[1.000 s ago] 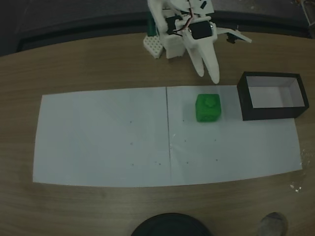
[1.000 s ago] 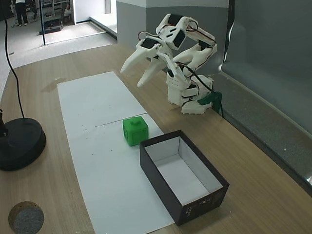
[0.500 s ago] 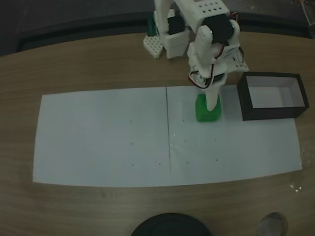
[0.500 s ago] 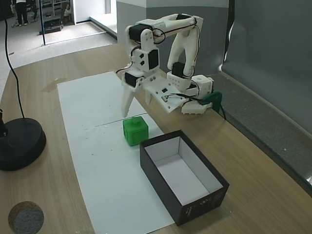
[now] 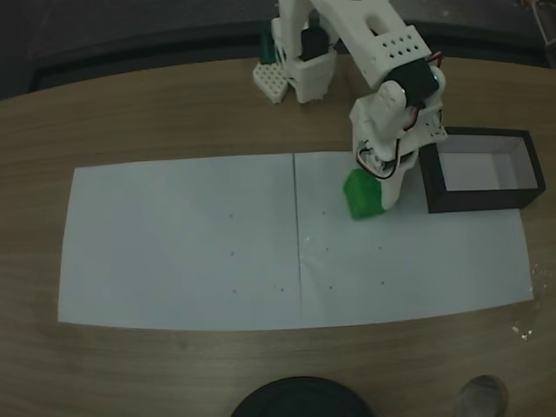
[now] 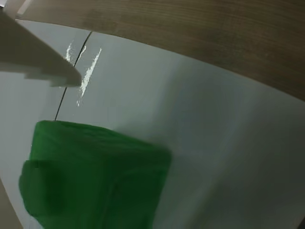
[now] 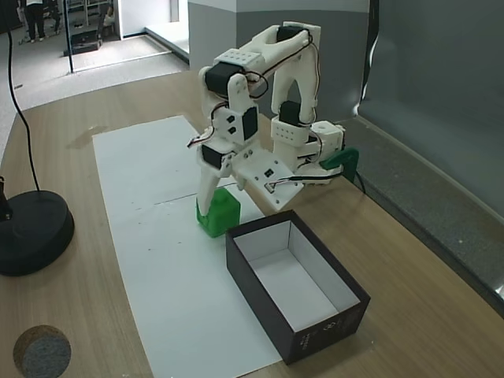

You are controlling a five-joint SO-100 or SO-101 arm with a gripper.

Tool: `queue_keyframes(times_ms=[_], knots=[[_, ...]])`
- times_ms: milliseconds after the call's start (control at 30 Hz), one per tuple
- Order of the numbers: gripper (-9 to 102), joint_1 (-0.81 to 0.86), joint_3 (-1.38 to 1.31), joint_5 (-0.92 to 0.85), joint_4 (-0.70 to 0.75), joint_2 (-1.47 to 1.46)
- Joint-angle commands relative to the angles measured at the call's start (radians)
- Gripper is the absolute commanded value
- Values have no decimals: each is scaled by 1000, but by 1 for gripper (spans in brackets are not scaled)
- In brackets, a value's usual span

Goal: Grab a green square and put it in the box.

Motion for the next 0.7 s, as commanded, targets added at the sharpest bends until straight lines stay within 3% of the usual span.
queue_keyframes(times_ms=[0,400,567,667], knots=[[35,-2,-25,2,-29,-20],[33,9,-28,-3,-156,-155],[18,11,-28,-49,-164,-149],[14,34,-35,-66,-164,-147]])
